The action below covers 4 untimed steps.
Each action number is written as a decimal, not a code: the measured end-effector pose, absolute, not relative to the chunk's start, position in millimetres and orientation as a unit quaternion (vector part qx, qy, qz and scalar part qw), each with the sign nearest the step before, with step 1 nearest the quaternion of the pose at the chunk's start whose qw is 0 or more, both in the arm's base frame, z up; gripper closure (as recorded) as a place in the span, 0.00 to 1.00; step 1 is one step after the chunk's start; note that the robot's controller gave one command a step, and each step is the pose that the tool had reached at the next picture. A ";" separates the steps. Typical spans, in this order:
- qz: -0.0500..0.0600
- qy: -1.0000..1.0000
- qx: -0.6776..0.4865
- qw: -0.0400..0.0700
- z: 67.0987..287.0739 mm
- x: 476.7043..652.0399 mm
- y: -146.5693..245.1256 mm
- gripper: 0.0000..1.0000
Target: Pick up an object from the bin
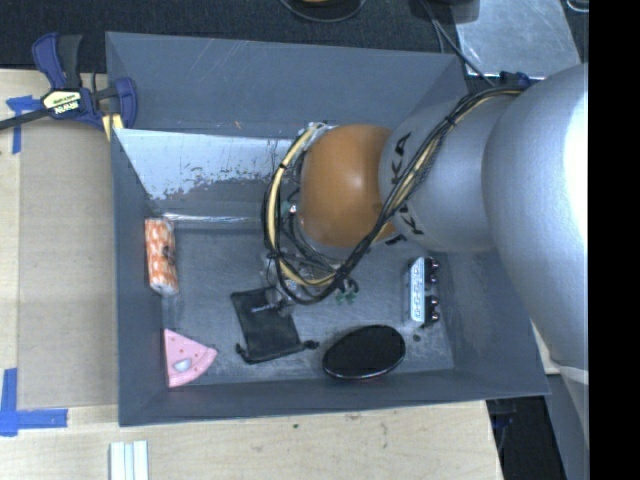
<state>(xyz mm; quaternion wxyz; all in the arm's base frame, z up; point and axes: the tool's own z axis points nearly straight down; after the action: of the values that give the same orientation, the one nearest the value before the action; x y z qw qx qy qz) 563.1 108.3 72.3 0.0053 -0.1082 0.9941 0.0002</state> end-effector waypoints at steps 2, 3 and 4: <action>0.000 0.985 -0.174 0.009 71.2 569.4 149.9 1.00; 0.000 0.992 -0.122 0.009 71.5 559.3 147.8 1.00; 0.001 0.994 -0.113 0.010 71.6 546.7 157.9 1.00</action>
Offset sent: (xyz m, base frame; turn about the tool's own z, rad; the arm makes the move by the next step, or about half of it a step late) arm 0.0044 0.0412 -0.0023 -0.1333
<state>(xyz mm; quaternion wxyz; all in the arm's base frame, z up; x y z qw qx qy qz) 546.7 157.9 71.6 0.0102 -0.1127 0.9936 0.0009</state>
